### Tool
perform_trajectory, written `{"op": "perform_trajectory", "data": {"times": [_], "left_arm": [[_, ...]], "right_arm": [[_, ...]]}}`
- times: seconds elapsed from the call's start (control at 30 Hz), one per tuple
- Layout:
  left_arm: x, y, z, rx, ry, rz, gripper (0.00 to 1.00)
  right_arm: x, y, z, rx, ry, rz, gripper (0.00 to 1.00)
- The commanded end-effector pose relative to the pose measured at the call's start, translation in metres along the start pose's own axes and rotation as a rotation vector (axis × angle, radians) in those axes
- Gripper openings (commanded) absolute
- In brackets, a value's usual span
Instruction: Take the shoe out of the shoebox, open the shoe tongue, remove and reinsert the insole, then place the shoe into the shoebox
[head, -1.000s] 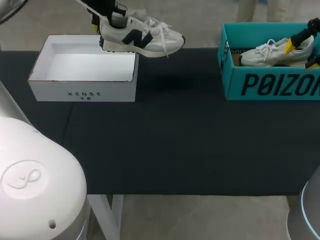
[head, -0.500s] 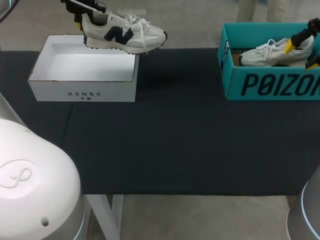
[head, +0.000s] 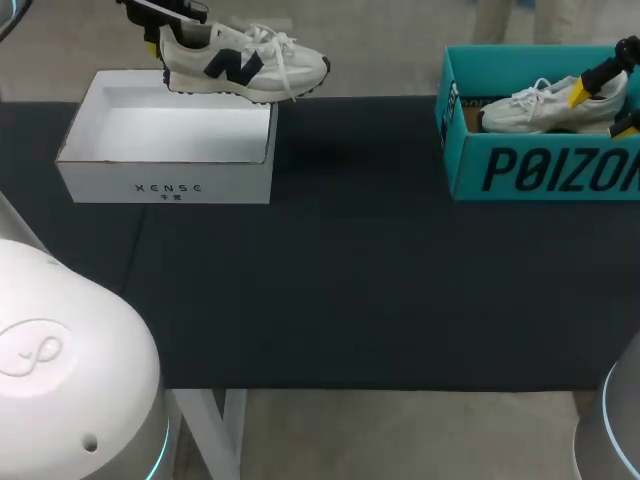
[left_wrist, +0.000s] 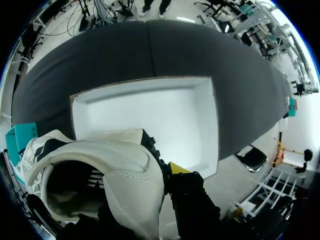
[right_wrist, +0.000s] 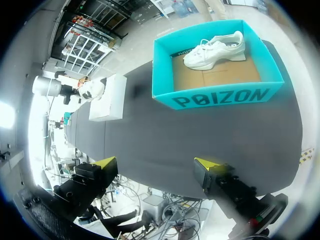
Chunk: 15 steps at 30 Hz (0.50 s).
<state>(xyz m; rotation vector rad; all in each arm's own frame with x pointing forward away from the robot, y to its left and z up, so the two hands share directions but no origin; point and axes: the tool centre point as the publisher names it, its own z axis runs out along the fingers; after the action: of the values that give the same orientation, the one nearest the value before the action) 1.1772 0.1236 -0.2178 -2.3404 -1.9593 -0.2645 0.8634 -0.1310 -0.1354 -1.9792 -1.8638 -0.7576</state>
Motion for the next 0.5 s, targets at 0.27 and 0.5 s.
{"op": "perform_trajectory", "data": {"times": [0.27,0.5], "left_arm": [[0.071,-0.013,0.024,0.003,-0.017,0.044,0.00],[0.081,-0.018,0.053,0.026,-0.016,0.025,0.00]], "right_arm": [[0.000,0.001,0.000,0.002,-0.001,0.000,1.00],[0.000,0.001,0.000,0.002,-0.001,0.000,1.00]]}}
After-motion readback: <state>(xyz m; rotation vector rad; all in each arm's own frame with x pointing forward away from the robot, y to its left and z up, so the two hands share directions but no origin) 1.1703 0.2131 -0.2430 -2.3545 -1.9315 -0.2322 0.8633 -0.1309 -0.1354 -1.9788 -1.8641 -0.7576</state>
